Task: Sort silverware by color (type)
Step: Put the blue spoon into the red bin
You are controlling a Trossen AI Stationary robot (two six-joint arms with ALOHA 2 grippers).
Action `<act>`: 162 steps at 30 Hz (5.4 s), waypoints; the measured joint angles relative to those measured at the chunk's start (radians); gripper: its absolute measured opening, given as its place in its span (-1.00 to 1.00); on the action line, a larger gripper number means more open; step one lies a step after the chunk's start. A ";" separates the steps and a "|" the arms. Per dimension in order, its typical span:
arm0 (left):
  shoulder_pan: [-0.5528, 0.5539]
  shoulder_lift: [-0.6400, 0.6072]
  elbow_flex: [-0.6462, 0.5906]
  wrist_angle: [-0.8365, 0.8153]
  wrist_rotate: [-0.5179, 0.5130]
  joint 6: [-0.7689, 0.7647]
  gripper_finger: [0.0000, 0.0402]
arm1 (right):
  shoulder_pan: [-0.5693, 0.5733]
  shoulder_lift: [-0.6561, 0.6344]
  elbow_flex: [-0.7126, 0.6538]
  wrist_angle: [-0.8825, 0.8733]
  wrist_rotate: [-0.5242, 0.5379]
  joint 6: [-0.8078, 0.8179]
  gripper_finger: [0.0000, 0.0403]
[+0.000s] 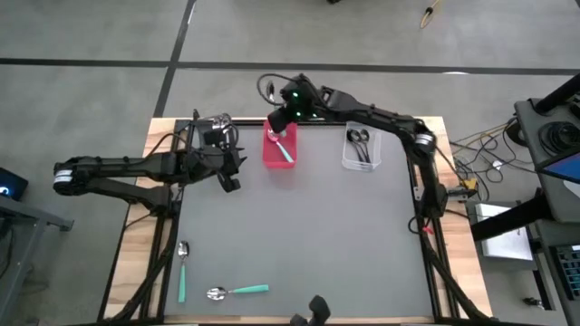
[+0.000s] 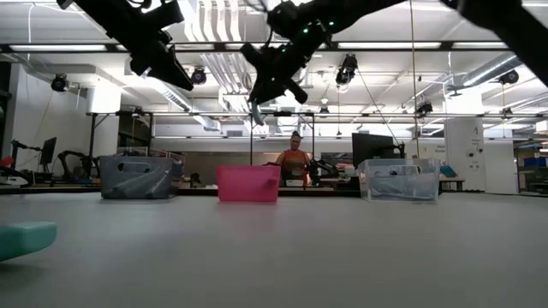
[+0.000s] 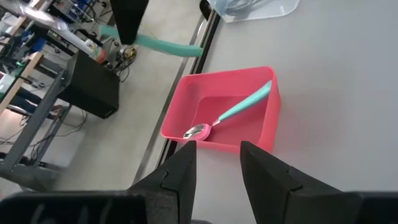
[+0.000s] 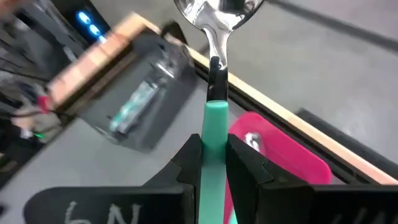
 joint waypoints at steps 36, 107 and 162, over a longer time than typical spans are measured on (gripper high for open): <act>0.000 -0.021 0.000 -0.025 0.000 -0.016 -0.47 | -0.005 0.250 0.364 -0.528 -0.124 0.073 -0.81; 0.000 -0.021 0.000 -0.025 0.001 -0.016 -0.47 | -0.005 0.250 0.145 -0.286 -0.123 0.096 -0.67; -0.001 -0.020 0.000 -0.063 0.048 -0.144 -0.47 | 0.271 0.027 -0.058 -0.444 -0.090 -0.321 -0.66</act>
